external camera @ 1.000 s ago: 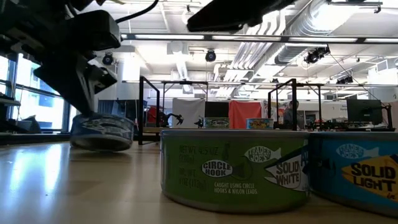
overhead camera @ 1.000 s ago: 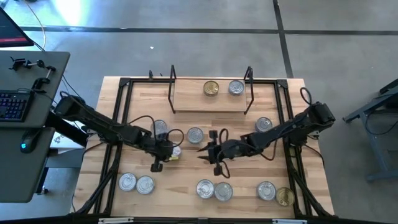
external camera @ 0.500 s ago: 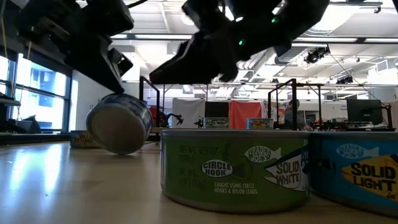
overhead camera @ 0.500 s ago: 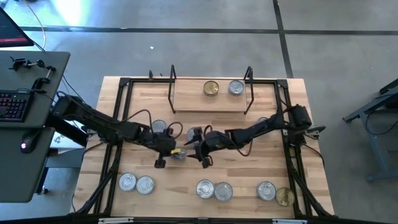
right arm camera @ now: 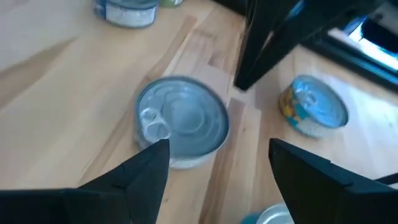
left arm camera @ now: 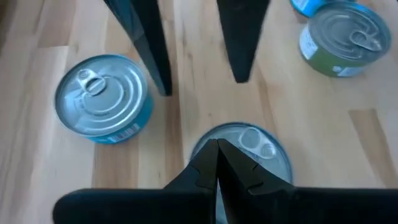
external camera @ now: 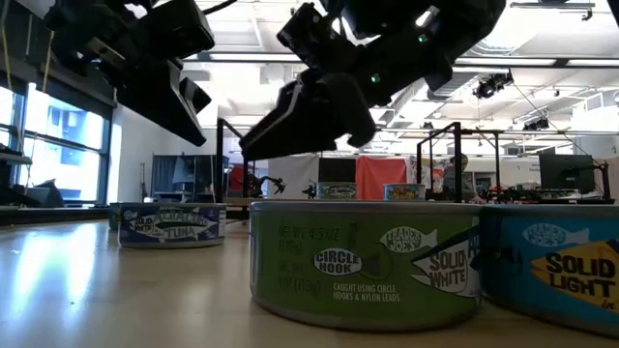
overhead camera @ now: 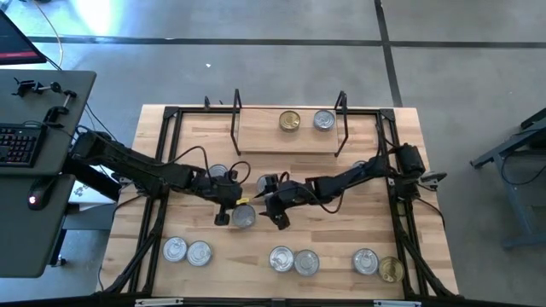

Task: Stack canned seafood by type on shelf
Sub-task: Put the top left blue tuna can on the shelf

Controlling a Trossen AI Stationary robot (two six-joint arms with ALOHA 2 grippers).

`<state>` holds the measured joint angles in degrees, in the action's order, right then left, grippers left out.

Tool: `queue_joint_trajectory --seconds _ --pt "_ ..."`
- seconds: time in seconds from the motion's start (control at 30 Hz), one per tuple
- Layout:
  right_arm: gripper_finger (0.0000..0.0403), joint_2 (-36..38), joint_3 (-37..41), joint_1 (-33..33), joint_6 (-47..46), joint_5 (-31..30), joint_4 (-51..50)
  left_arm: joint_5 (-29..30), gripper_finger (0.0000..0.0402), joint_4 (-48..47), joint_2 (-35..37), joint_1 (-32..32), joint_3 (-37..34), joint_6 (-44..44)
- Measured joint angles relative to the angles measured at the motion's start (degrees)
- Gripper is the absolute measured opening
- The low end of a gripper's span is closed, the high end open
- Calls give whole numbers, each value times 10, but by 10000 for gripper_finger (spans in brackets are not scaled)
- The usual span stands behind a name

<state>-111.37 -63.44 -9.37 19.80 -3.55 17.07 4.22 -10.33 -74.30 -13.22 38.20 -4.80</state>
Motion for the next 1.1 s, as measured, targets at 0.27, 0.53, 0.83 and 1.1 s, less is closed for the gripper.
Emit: queue_joint_trajectory --seconds 0.27,0.53,0.83,1.1 --pt "266 29 1 -17 -114 -42 -39 48 0 -74 -4 -98 0 6" --pt "266 29 1 -40 -181 -43 -24 111 19 -22 -60 -171 0 72" --pt "266 30 1 -63 -178 -45 -10 178 121 39 -161 -174 2 127" --pt "266 30 1 -65 -117 -47 -13 222 37 93 -200 -169 3 91"
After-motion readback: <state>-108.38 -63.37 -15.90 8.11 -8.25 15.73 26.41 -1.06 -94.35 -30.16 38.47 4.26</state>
